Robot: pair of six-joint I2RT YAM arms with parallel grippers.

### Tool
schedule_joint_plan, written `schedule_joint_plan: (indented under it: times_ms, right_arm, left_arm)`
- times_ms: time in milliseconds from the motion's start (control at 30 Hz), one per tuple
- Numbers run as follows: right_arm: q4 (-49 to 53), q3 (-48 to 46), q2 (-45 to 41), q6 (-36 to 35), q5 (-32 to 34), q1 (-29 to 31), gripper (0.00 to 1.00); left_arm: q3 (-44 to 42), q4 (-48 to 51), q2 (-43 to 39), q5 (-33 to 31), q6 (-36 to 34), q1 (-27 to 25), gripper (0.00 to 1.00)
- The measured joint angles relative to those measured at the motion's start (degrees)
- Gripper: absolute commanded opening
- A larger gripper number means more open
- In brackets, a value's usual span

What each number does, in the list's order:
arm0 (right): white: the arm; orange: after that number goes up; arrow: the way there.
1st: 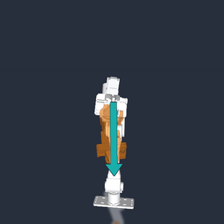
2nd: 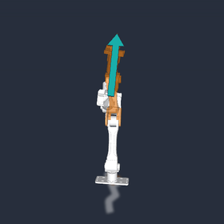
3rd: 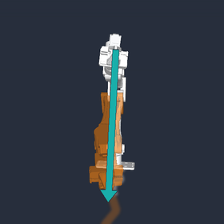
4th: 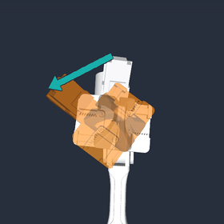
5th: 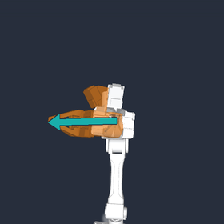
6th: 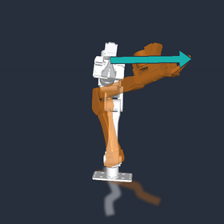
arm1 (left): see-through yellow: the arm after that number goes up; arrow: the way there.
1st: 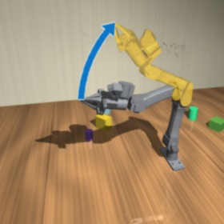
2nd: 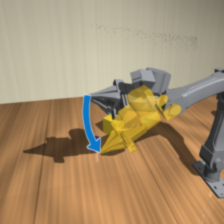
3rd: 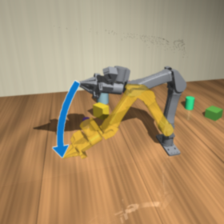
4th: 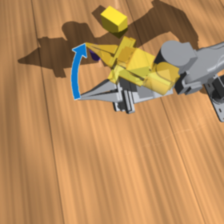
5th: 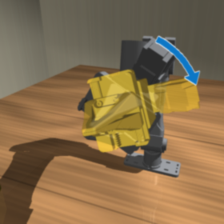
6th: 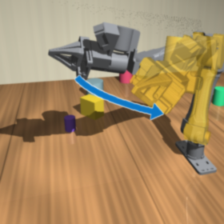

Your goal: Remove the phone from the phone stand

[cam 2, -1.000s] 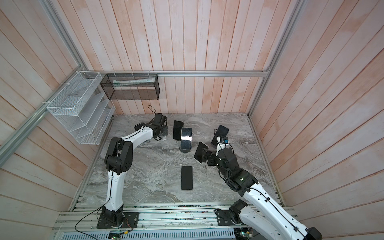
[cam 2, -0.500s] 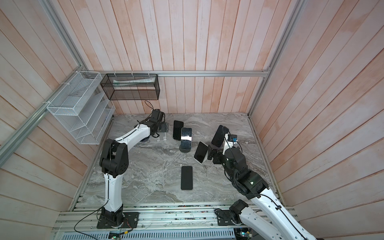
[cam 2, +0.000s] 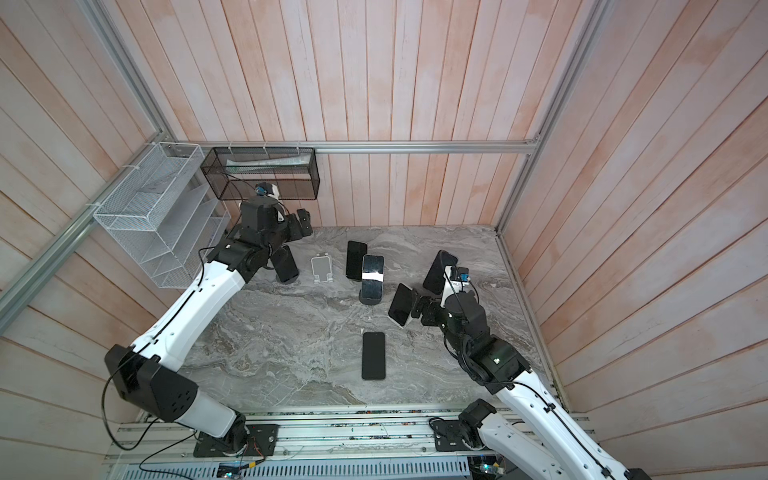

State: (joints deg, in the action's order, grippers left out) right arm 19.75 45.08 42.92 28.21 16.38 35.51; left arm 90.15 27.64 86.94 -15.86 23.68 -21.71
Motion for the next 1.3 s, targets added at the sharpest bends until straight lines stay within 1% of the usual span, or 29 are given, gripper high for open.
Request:
schedule_joint_plan:
  times_ms: [133,200,300,367,467,567,700,1067,1300]
  right_arm:
    - [-4.7,-2.78,2.12,-0.98,-4.17,-0.04,0.96]
    - [-6.8,-3.87,3.8,-1.53,-5.9,-0.04,0.96]
    - [-9.11,-5.16,6.08,-2.19,-7.69,-0.09,0.97]
    - [-10.43,-5.86,6.84,-2.75,-8.7,-0.15,0.98]
    - [-11.85,-6.8,7.08,-3.23,-9.86,-0.59,0.98]
    - [-12.87,-7.41,7.13,-3.52,-11.21,-1.66,0.98]
    - [-13.92,-7.87,7.13,-3.89,-13.33,-3.54,0.98]
    - [-16.79,-8.96,7.21,-3.85,-18.05,-6.73,0.98]
    - [-17.42,-9.79,6.97,-3.85,-18.21,-7.04,0.98]
  left_arm:
    - [-7.78,1.57,-4.92,-7.26,5.03,-0.11,1.0]
    - [-9.7,3.67,-5.18,-10.58,7.54,-0.11,1.0]
    - [-9.9,7.48,-3.54,-14.58,11.32,-0.2,1.0]
    - [-8.13,10.78,-1.01,-16.65,13.42,-0.44,1.0]
    - [-2.89,14.73,5.11,-18.86,15.19,-0.76,1.0]
    - [2.45,17.03,11.82,-20.22,15.19,-0.87,1.0]
    - [6.08,19.61,17.97,-22.47,15.15,-0.96,1.0]
    - [14.69,25.29,25.05,-27.82,16.57,-0.96,1.0]
    - [15.39,26.91,29.35,-29.4,17.97,-0.94,1.0]
